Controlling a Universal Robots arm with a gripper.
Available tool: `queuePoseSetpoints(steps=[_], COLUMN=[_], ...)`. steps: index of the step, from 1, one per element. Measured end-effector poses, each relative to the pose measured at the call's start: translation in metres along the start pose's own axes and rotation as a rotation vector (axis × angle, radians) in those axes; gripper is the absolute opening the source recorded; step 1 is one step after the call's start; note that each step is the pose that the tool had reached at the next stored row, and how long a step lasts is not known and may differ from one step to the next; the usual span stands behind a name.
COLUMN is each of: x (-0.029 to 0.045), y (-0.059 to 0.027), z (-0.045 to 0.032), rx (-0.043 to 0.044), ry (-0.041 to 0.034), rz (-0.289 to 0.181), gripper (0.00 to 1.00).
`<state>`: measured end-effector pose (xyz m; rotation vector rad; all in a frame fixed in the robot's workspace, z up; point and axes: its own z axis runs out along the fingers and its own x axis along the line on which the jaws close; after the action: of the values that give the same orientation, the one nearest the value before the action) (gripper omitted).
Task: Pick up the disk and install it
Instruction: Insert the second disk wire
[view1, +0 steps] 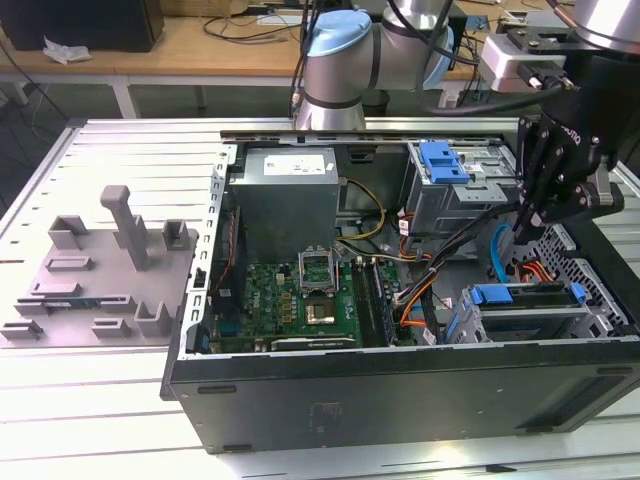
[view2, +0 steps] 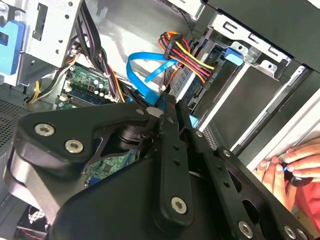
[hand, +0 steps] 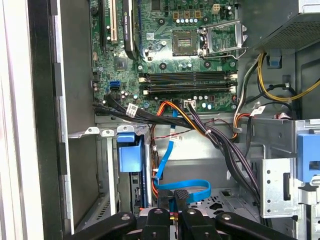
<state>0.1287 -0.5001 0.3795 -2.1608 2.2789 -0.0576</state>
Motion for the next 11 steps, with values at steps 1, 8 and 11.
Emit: queuePoseSetpoints(steps=[1,8,11], x=[0.0005,0.0055,0.0076], y=[-0.001,-0.0048,-0.0056], z=[0.0,0.0002,0.0003], rx=[0.0,0.0,0.0], ry=[0.0001,0.0001,0.0], rz=[0.0,0.0,0.0], gripper=[0.16,0.16,0.16])
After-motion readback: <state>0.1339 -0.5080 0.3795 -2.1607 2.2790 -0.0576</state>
